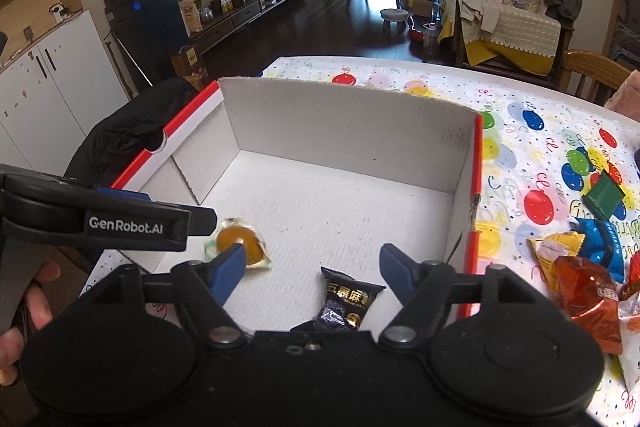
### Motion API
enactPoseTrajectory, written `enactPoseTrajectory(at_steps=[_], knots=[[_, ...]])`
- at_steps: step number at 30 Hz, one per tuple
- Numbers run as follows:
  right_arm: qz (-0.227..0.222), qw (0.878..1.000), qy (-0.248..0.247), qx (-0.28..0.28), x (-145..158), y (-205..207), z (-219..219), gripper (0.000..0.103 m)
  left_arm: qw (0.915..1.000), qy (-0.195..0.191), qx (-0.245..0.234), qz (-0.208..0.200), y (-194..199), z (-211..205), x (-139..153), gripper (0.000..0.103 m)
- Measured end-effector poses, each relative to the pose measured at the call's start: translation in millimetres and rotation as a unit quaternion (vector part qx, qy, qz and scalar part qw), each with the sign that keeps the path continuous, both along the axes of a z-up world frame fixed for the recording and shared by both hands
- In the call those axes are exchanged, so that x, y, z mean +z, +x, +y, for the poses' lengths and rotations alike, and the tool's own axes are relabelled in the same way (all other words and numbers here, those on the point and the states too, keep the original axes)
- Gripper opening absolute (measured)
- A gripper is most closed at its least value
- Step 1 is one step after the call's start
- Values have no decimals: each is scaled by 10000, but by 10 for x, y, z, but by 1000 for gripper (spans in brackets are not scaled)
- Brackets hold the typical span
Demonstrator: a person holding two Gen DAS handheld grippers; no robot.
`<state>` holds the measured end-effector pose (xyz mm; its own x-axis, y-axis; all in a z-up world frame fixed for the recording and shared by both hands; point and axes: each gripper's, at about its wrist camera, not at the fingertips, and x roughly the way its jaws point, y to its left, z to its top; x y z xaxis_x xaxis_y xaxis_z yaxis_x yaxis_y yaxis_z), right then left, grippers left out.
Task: Organize snacks
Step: 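Lower both snacks into the box and open both grippers, then move both tools back to the snack pile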
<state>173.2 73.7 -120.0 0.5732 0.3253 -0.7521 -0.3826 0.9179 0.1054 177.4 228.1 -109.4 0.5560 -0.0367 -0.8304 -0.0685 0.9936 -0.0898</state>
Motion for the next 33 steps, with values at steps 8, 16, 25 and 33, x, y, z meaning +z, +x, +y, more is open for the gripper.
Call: enactPoseTrajectory(at_steps=[8,16,25,33], knots=[[-121,9999,56,-86,97,-83,-101,79,9999,-13,-24,-104,-96,-99,117,77],[-277,9993,104,-219,219,-201,-325,82,9991,27,-42,-428,-227,-293,293,85],[-394,9984,168,-379,341,-341,-735,82,9951,105,-39,-987,-344,-655,495,92],[-459,9972,245,-541,433,-461,-1199,82,9957,120,78,-915,-357,-1028,518,102]])
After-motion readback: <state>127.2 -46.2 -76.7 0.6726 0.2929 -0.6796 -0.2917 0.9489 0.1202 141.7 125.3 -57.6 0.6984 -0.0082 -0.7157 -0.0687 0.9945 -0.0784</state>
